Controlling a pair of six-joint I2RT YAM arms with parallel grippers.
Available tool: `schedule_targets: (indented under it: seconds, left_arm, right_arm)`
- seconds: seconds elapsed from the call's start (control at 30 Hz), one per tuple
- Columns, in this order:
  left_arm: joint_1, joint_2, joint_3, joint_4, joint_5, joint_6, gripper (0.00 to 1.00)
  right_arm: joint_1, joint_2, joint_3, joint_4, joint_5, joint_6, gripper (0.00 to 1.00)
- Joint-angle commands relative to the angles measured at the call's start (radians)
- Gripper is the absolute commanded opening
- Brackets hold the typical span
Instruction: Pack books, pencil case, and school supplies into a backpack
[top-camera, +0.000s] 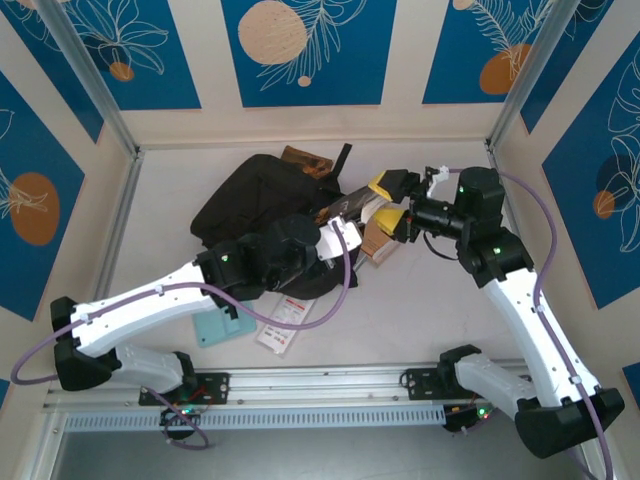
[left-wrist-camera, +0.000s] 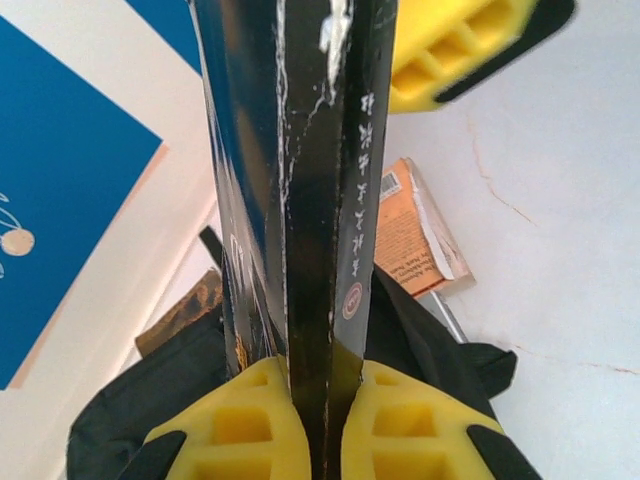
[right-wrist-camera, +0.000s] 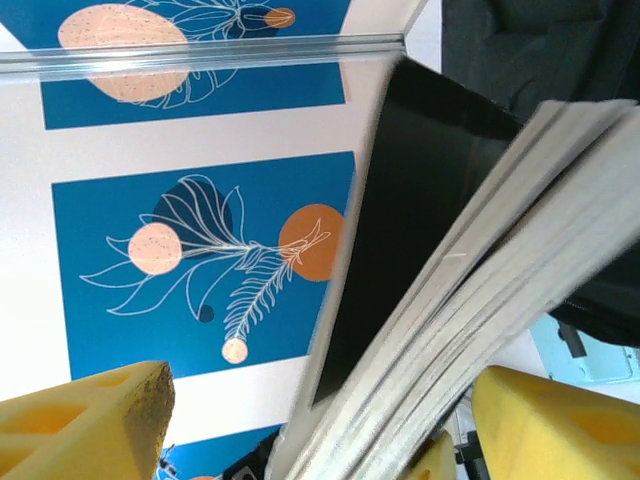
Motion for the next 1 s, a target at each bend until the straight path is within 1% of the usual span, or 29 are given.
schedule_targets:
  seconds: [0.0,0.13,0.27,0.37,0.4,0.43,0.53,0.57,0.6,0.63,0.67,0.7,0.73,0.77,0.8,0.83,0.87,0.97]
  left_arm:
    - [-0.027,-0.075,-0.051,0.125,0.055,0.069,0.00]
    - [-0.062,-0.077,-0.096,0.144,0.034,0.172,0.00]
    - [-0.094,-0.045,-0.101,0.145,-0.033,0.256,0.00]
    - [-0.125,-0.035,-0.122,0.183,-0.082,0.317,0.00]
    - [-0.133,-0.033,-0.130,0.194,-0.094,0.330,0.00]
    - [-0.142,-0.031,-0.140,0.210,-0.106,0.343,0.00]
    - [-0.149,-0.027,-0.147,0.221,-0.134,0.343,0.00]
    - [-0.148,-0.027,-0.147,0.220,-0.144,0.328,0.02]
    - [-0.146,-0.024,-0.147,0.216,-0.150,0.309,0.16]
    - [-0.146,-0.026,-0.147,0.207,-0.151,0.280,0.35]
    - [-0.144,-0.028,-0.147,0.197,-0.146,0.242,0.53]
    - [-0.138,-0.032,-0.145,0.187,-0.134,0.198,0.61]
    - [-0.124,-0.041,-0.141,0.168,-0.114,0.124,0.71]
    - [-0.099,-0.052,-0.135,0.146,-0.083,0.031,0.79]
    - [-0.066,-0.062,-0.128,0.122,-0.045,-0.062,0.83]
    - [-0.022,-0.078,-0.122,0.095,0.021,-0.177,0.85]
    - [0.034,-0.090,-0.117,0.073,0.100,-0.287,0.85]
    - [0.180,-0.127,-0.143,0.078,0.261,-0.593,0.86]
  right_arm:
    - [0.019,0.018,0.049,-0.046,0.024,-0.035,0.77]
    - [0.054,0.068,0.098,-0.147,0.029,-0.108,0.71]
    - [0.118,0.120,0.173,-0.320,0.111,-0.211,0.67]
    - [0.138,0.127,0.148,-0.317,0.119,-0.215,0.58]
    - [0.141,0.127,0.136,-0.310,0.121,-0.216,0.53]
    - [0.143,0.128,0.123,-0.305,0.122,-0.216,0.45]
    - [0.140,0.126,0.099,-0.297,0.131,-0.250,0.17]
    - [0.137,0.119,0.090,-0.298,0.145,-0.266,0.08]
    - [0.130,0.108,0.083,-0.290,0.155,-0.287,0.03]
    - [0.122,0.093,0.074,-0.281,0.168,-0.312,0.00]
    - [0.106,0.079,0.063,-0.272,0.175,-0.331,0.00]
    - [0.091,0.063,0.048,-0.251,0.166,-0.342,0.00]
    - [0.072,0.042,0.021,-0.198,0.138,-0.356,0.00]
    - [0.053,0.021,-0.005,-0.155,0.119,-0.365,0.00]
    - [0.038,0.004,-0.027,-0.128,0.106,-0.367,0.00]
    - [0.020,-0.013,-0.051,-0.089,0.088,-0.367,0.00]
    - [0.005,-0.031,-0.076,-0.054,0.076,-0.367,0.00]
    - [-0.025,-0.076,-0.152,0.053,0.049,-0.332,0.00]
